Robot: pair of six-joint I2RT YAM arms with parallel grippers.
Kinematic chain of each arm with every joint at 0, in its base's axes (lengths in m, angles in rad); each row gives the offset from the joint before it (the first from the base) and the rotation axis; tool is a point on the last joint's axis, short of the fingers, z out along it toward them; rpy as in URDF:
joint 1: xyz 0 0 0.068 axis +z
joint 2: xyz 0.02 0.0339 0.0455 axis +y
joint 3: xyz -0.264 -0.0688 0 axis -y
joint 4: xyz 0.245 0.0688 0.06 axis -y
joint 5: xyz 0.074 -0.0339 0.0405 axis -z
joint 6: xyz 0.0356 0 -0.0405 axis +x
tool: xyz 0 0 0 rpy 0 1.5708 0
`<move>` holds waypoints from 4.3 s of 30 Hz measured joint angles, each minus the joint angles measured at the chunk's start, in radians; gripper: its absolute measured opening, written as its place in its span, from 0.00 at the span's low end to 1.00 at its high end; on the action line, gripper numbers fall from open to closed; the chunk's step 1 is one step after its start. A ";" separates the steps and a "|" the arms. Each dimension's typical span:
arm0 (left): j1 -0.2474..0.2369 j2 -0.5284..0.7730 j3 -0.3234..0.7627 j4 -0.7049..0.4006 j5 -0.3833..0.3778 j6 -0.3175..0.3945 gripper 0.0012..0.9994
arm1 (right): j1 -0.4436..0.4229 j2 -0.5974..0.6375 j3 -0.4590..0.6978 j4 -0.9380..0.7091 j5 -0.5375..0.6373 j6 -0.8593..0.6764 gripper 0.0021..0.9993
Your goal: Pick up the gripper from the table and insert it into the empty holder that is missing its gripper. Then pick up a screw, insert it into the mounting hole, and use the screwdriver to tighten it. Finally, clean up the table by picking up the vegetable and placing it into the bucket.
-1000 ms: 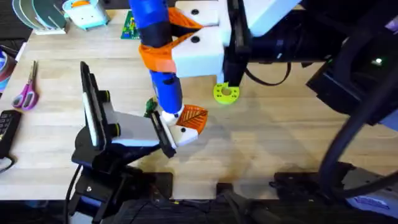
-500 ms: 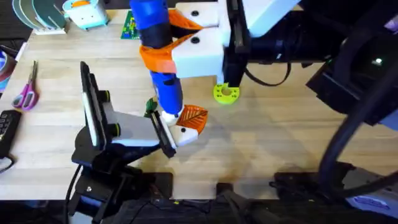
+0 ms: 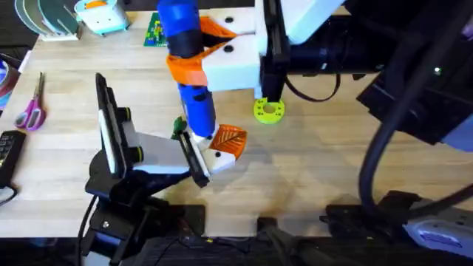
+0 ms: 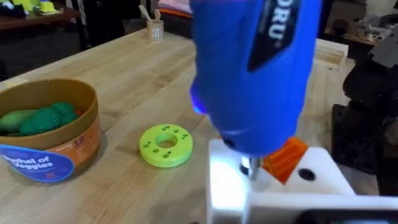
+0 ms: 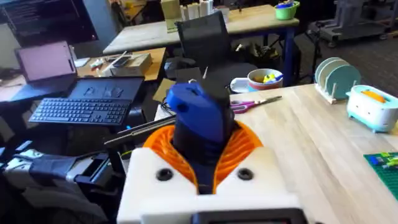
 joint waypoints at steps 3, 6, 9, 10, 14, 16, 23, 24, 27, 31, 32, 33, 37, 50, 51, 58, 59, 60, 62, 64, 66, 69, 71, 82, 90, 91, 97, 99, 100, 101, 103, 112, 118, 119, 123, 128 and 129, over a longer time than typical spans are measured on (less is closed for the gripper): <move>0.000 0.000 0.000 0.000 0.000 0.000 0.01 | -0.003 0.000 0.000 0.000 0.000 -0.001 0.08; 0.000 0.000 0.000 0.000 0.000 0.000 0.01 | -0.006 0.000 0.000 0.001 0.000 -0.001 0.08; 0.000 0.000 0.000 0.000 0.000 0.000 0.01 | -0.008 0.000 0.000 0.019 -0.007 -0.004 0.08; 0.000 0.000 0.000 0.000 0.000 0.000 0.01 | -0.010 0.000 0.000 0.029 -0.013 -0.004 0.08; 0.000 0.000 0.000 0.000 0.000 0.000 0.01 | -0.010 0.000 0.000 0.059 -0.033 0.000 0.08; 0.000 0.000 0.000 0.000 0.000 0.000 0.01 | -0.010 0.000 0.000 0.059 -0.038 0.000 0.08; 0.000 0.000 0.000 0.000 0.000 0.000 0.01 | -0.010 0.000 0.000 0.055 -0.044 0.000 0.08; 0.000 0.000 0.000 0.000 0.000 0.000 0.01 | -0.010 0.000 0.000 0.054 -0.045 0.000 0.08; 0.000 0.000 0.000 0.000 0.000 0.000 0.01 | -0.010 0.000 0.000 0.053 -0.045 0.000 0.08; 0.000 0.000 0.000 0.000 0.000 0.000 0.01 | -0.010 0.000 0.000 0.053 -0.045 0.000 0.08; 0.000 0.000 0.000 0.000 0.000 0.000 0.01 | -0.010 0.000 0.000 0.053 -0.045 0.000 0.08; 0.000 0.000 0.000 0.000 0.000 0.000 0.01 | -0.010 0.000 0.000 0.053 -0.045 0.000 0.08; 0.000 0.000 0.000 0.000 0.000 0.000 0.01 | -0.010 0.000 0.000 0.053 -0.045 0.000 0.08; 0.000 0.000 0.000 0.000 0.000 0.000 0.01 | -0.016 0.000 0.000 0.051 -0.046 0.008 0.08; 0.000 0.000 0.000 0.000 0.000 0.000 0.01 | -0.016 0.000 0.000 0.051 -0.046 0.008 0.08; 0.000 0.000 0.000 0.000 0.000 0.000 0.01 | -0.016 0.000 0.000 0.016 -0.045 0.008 0.08; 0.000 0.000 0.000 0.000 0.000 0.000 0.01 | -0.016 0.000 0.000 0.016 -0.045 0.007 0.08; 0.000 0.000 0.000 0.000 0.000 0.000 0.01 | -0.016 0.000 0.000 0.016 -0.045 0.008 0.08; 0.000 0.000 0.000 0.000 0.000 0.000 0.01 | -0.016 0.000 0.000 0.015 -0.045 0.008 0.08; 0.000 0.000 0.000 0.000 0.000 0.000 0.01 | -0.016 0.000 0.000 0.015 -0.045 0.008 0.08; 0.000 0.000 0.000 0.000 0.000 0.000 0.01 | -0.016 0.000 0.000 0.015 -0.045 0.008 0.08; 0.000 0.000 0.000 0.000 0.000 0.000 0.01 | -0.016 0.000 0.000 0.015 -0.045 0.008 0.08; 0.000 0.000 0.000 0.000 0.000 0.000 0.01 | -0.016 0.000 0.000 0.016 -0.045 0.008 0.08; 0.000 0.000 0.000 0.000 0.000 0.000 0.01 | -0.073 -0.007 0.000 0.178 -0.054 0.035 0.08; 0.000 0.000 0.000 0.000 0.000 0.000 0.01 | -0.229 -0.010 0.000 -0.129 0.043 -0.161 0.08; 0.000 0.000 0.000 0.000 0.000 0.000 0.01 | -0.254 -0.009 0.000 -0.186 0.099 -0.222 0.08; 0.000 0.000 0.000 0.000 0.000 0.000 0.01 | -0.372 0.067 0.000 -0.286 0.553 -0.590 0.08; 0.000 0.000 0.000 0.000 0.000 0.000 0.01 | -0.407 0.120 0.000 -0.286 0.704 -0.726 0.08; 0.000 0.000 0.000 0.000 0.000 0.000 0.01 | -0.421 0.148 0.000 -0.288 0.770 -0.792 0.08; 0.000 0.000 0.000 0.000 0.000 0.000 0.01 | -0.433 0.177 0.000 -0.291 0.833 -0.858 0.08; 0.000 0.000 0.000 0.000 0.000 0.000 0.01 | -0.447 0.236 0.000 -0.293 0.937 -0.983 0.08; 0.000 0.000 0.000 0.000 0.000 0.000 0.01 | -0.446 0.492 0.000 -0.293 1.133 -1.334 0.07; 0.000 0.000 0.000 0.000 0.000 0.000 0.01 | -0.427 0.554 0.000 -0.307 1.150 -1.383 0.08; 0.000 0.000 0.000 0.000 0.000 0.000 0.01 | -0.424 0.556 0.000 -0.318 1.150 -1.388 0.09; 0.000 0.000 0.000 0.000 0.000 0.000 0.01 | -0.420 0.557 0.000 -0.362 1.153 -1.400 0.17; 0.000 0.000 0.000 0.000 0.000 0.000 0.01 | -0.420 0.546 0.009 -0.412 1.153 -1.407 0.42; 0.000 0.000 0.000 0.000 0.000 0.000 0.01 | -0.420 0.544 0.012 -0.419 1.153 -1.408 0.47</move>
